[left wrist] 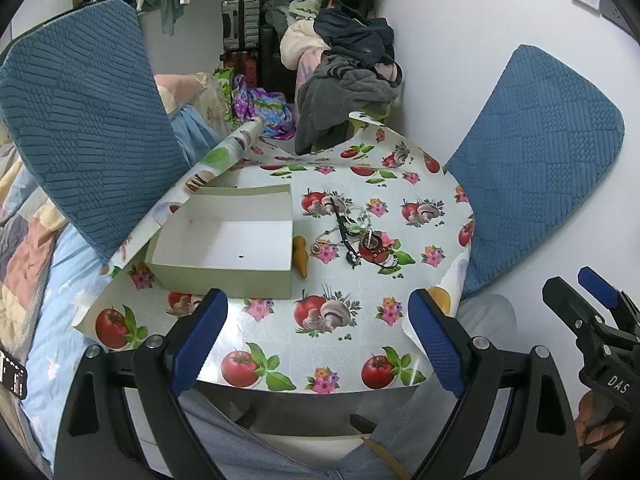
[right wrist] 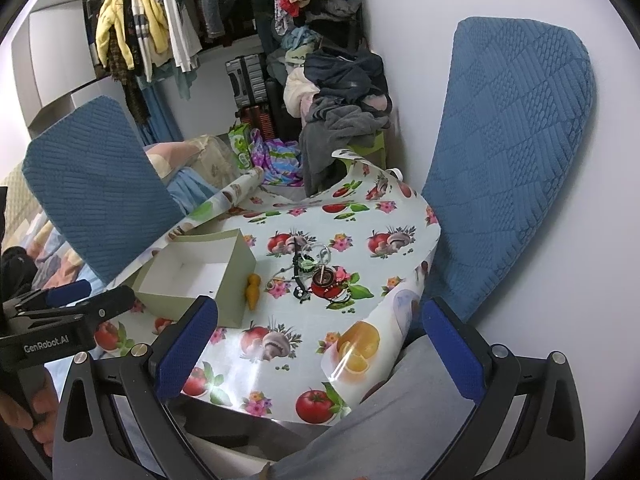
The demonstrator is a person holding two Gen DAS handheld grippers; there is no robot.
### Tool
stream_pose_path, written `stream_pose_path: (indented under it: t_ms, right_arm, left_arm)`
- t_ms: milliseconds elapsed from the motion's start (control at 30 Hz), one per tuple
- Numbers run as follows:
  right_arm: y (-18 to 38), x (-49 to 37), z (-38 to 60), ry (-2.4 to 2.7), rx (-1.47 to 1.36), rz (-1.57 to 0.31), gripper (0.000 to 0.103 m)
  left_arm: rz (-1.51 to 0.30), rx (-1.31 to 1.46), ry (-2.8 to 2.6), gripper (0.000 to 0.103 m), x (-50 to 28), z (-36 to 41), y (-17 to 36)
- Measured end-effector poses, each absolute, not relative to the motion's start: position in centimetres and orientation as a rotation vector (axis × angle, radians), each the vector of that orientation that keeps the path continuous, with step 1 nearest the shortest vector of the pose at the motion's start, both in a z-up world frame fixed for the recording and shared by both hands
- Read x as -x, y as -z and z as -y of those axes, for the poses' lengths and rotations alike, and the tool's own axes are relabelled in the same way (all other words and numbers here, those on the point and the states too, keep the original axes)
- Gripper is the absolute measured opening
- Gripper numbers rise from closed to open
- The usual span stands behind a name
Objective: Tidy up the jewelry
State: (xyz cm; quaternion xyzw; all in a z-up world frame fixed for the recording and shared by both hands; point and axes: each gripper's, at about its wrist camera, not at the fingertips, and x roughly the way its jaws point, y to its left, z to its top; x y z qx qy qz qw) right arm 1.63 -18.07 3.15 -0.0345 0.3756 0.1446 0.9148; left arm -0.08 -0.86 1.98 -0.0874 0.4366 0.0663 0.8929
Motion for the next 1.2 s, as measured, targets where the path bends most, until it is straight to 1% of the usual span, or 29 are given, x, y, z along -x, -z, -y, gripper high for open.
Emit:
stream_pose_path:
  t_ms: [800,1200]
  right_arm:
    - [-3.4,-1.7,17.9,-0.306,0.065,-0.793,0.103]
    - [-2.5,-2.3,18.2,-0.307,0.061,-0.817,0.103]
  left_arm:
    - [-0.905,0.181,-0.111,0.092,-0.3,0.4,-2.1]
    - [-0.929,0.192,-0.122,0.092,-0.6,0.3,-0.8]
